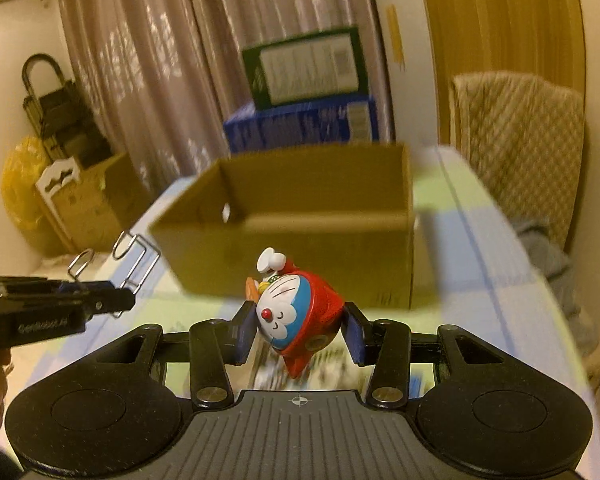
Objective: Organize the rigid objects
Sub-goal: 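Carry the wire holder and Doraemon figure into the cardboard box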
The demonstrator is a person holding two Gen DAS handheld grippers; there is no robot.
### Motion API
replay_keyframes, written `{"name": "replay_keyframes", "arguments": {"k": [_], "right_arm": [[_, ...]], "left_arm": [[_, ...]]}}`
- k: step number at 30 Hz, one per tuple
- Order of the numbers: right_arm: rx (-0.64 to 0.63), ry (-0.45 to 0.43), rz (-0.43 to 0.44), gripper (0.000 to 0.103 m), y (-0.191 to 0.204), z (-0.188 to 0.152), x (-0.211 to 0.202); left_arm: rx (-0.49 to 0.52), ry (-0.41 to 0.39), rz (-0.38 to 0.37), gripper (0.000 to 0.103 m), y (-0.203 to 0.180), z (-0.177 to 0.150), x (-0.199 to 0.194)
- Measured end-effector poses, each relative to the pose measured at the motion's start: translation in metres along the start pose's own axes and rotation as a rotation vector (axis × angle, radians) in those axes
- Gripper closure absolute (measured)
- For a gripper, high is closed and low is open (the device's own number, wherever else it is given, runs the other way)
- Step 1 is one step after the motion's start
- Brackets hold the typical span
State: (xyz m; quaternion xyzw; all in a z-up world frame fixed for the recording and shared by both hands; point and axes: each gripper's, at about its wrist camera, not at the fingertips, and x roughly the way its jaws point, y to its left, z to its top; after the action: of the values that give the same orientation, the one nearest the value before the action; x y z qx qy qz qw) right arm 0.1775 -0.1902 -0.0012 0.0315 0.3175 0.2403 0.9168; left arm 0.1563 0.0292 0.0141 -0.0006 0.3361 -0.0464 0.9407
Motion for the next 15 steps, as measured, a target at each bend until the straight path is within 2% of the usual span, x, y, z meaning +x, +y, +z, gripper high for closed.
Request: {"name": "replay_keyframes", "arguments": {"k": [6, 9, 15], "right_arm": [[-0.020, -0.042, -0.047, 0.061, -0.017, 0.069, 0.029], [-0.018, -0.022, -0.064, 0.061, -0.025, 0.090, 0.052], [-0.083, 0.054, -0.132, 0.061, -0.035, 0.094, 0.095]], "left_arm": [[0.031, -0.030, -0.008, 0.080, 0.010, 0.062, 0.029], [0.029, -0.022, -0.016, 0.080, 0.018, 0.087, 0.053], [0.042, 0.032, -0.006, 0.080, 0.034, 0.108, 0.098]]}}
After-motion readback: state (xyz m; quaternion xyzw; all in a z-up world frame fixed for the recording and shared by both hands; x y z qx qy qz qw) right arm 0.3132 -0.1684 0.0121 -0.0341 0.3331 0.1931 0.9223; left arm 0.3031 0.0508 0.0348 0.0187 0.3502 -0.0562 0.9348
